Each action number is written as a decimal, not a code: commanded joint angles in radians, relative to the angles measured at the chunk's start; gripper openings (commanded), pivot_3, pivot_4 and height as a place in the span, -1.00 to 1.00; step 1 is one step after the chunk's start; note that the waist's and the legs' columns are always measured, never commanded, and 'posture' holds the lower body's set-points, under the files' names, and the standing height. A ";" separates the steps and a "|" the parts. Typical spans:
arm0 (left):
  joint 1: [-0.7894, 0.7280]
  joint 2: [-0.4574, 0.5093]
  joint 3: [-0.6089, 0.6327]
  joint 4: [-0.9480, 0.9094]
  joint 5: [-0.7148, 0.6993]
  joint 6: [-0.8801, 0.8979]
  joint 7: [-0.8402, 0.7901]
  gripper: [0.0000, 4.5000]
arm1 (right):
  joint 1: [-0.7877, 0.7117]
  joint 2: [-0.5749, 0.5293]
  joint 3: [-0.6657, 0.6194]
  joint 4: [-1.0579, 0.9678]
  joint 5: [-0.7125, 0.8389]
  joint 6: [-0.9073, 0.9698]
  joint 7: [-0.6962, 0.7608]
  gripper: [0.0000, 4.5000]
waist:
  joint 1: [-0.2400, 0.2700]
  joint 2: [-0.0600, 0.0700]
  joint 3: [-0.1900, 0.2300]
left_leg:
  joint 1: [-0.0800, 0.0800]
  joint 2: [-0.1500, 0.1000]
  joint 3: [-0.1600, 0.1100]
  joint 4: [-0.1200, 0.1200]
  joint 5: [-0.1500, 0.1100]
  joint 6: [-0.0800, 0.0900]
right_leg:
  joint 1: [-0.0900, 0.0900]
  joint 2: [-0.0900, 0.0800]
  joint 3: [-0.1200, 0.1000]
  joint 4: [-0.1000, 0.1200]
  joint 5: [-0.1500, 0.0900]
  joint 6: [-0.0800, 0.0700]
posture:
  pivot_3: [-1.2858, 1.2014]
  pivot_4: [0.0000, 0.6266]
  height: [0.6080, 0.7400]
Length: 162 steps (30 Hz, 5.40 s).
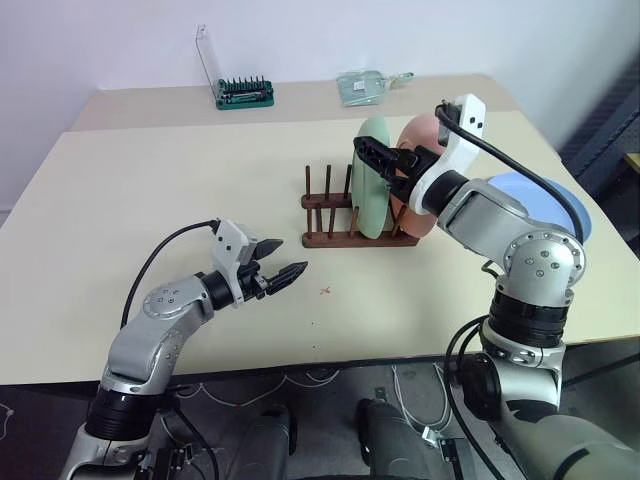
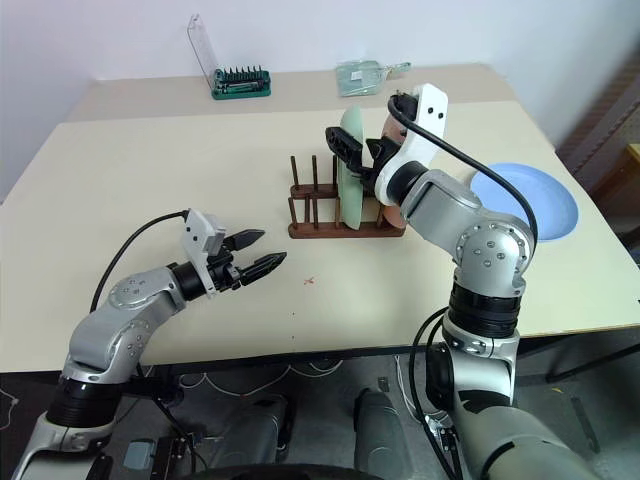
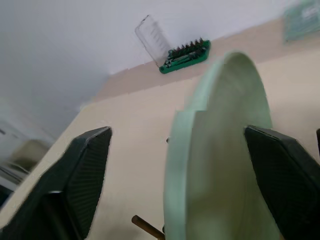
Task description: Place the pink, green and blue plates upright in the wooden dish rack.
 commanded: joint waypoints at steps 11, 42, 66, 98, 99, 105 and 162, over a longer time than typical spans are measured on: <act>-0.017 -0.013 -0.015 0.004 0.016 -0.024 -0.032 0.59 | 0.266 -0.646 -0.121 0.154 -0.436 -0.433 0.692 0.92 | 0.020 -0.003 -0.001 | 0.000 -0.001 0.001 0.003 -0.002 0.004 | 0.006 -0.002 -0.001 -0.005 -0.001 0.002 | 0.03 -0.52 1.00; -0.007 -0.026 -0.020 -0.008 0.036 -0.027 -0.047 0.59 | 0.148 -0.516 0.116 0.691 -1.095 -0.983 0.487 -0.98 | -0.002 0.004 -0.001 | 0.002 -0.001 0.006 0.003 -0.002 0.003 | 0.004 -0.003 0.002 -0.003 -0.001 0.002 | 0.03 -0.52 1.00; 0.024 0.036 0.066 0.054 0.054 -0.064 -0.043 0.59 | -0.015 0.212 0.023 -0.089 0.411 -0.161 -0.088 -0.98 | 0.007 0.003 -0.002 | 0.000 -0.001 -0.002 0.002 -0.001 0.002 | 0.001 -0.001 0.000 0.000 0.000 0.000 | 0.03 -0.52 1.00; 0.044 0.025 0.059 0.013 0.035 -0.046 -0.026 0.59 | -0.123 0.081 0.081 0.015 0.159 -0.206 -0.014 0.76 | -0.002 0.003 -0.002 | 0.001 0.000 0.000 0.000 -0.001 0.002 | 0.000 0.000 0.000 0.001 0.000 0.000 | 0.03 -0.52 1.00; 0.044 0.024 0.057 0.011 0.036 -0.046 -0.026 0.59 | -0.124 0.055 0.090 -0.004 0.130 -0.212 0.024 0.76 | 0.000 0.003 -0.002 | 0.001 0.000 0.000 0.001 -0.001 0.002 | 0.000 0.000 0.000 0.001 0.000 0.000 | 0.03 -0.52 1.00; 0.047 0.024 0.050 0.022 0.038 -0.049 -0.036 0.59 | -0.003 -0.247 0.015 -0.108 -0.002 -0.239 0.324 0.51 | 0.008 0.002 -0.003 | 0.000 0.000 0.000 0.001 -0.002 0.003 | 0.002 0.000 -0.001 -0.001 -0.001 0.001 | 0.03 -0.52 1.00; 0.057 0.147 0.152 0.268 0.098 -0.153 -0.089 0.59 | 0.796 -0.486 -0.186 0.022 -0.591 -0.553 0.935 -0.98 | 0.022 0.000 -0.003 | 0.002 0.000 0.006 0.003 -0.003 0.006 | 0.004 -0.003 0.001 -0.003 -0.004 0.000 | 0.03 -0.52 1.00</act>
